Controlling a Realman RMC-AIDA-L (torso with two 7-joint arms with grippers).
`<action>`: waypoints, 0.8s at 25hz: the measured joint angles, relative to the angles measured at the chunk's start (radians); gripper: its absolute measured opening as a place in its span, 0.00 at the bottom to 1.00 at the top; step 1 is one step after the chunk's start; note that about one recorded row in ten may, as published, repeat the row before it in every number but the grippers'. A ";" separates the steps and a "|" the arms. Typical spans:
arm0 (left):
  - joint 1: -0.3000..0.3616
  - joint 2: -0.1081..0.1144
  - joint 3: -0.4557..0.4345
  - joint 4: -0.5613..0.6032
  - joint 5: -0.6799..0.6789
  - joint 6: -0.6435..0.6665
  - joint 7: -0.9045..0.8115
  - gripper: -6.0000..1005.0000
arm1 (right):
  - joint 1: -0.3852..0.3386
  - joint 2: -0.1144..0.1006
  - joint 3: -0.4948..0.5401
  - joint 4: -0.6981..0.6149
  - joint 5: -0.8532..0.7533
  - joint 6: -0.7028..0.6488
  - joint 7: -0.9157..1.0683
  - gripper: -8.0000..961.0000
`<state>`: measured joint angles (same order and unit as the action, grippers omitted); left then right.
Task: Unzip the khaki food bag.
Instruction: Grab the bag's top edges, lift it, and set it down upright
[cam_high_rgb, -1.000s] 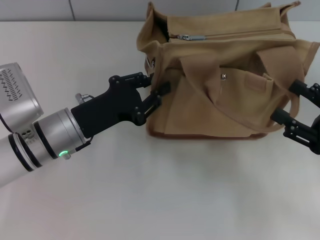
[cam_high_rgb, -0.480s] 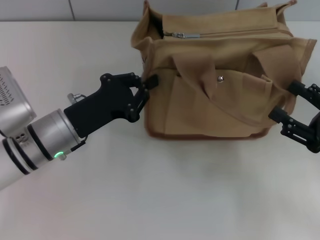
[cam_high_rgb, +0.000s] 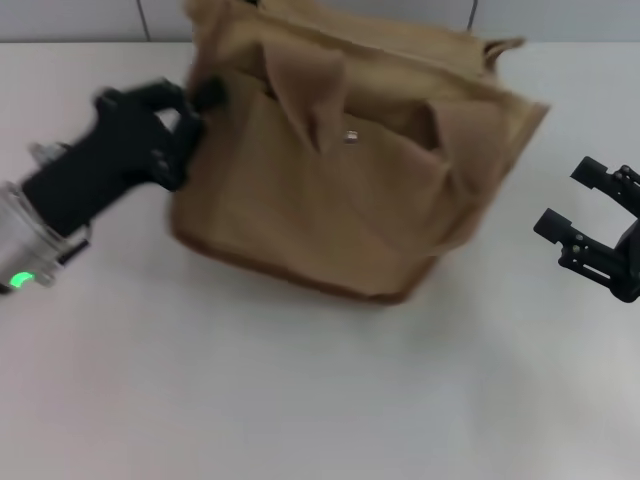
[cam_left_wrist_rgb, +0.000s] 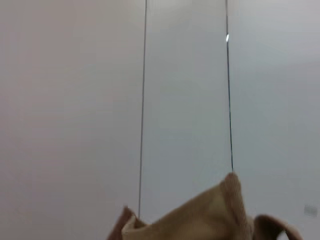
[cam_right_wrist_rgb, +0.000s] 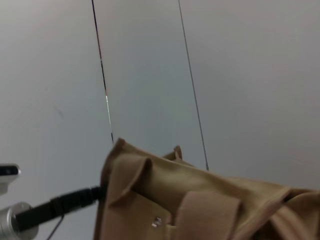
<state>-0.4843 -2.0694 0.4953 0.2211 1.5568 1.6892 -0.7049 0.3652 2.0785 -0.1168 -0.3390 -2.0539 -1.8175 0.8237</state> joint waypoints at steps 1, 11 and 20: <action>0.002 0.001 -0.021 0.042 0.000 0.055 -0.037 0.07 | 0.000 0.000 0.000 0.000 0.000 0.000 0.000 0.86; -0.046 -0.003 0.161 0.082 0.023 0.093 -0.022 0.07 | 0.002 0.001 0.002 0.015 0.000 0.002 0.000 0.86; -0.077 -0.011 0.255 -0.038 0.016 0.041 0.087 0.08 | 0.011 0.002 -0.005 0.017 0.012 0.008 -0.002 0.85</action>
<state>-0.5610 -2.0801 0.7504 0.1826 1.5732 1.7301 -0.6175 0.3764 2.0801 -0.1217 -0.3215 -2.0415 -1.8098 0.8215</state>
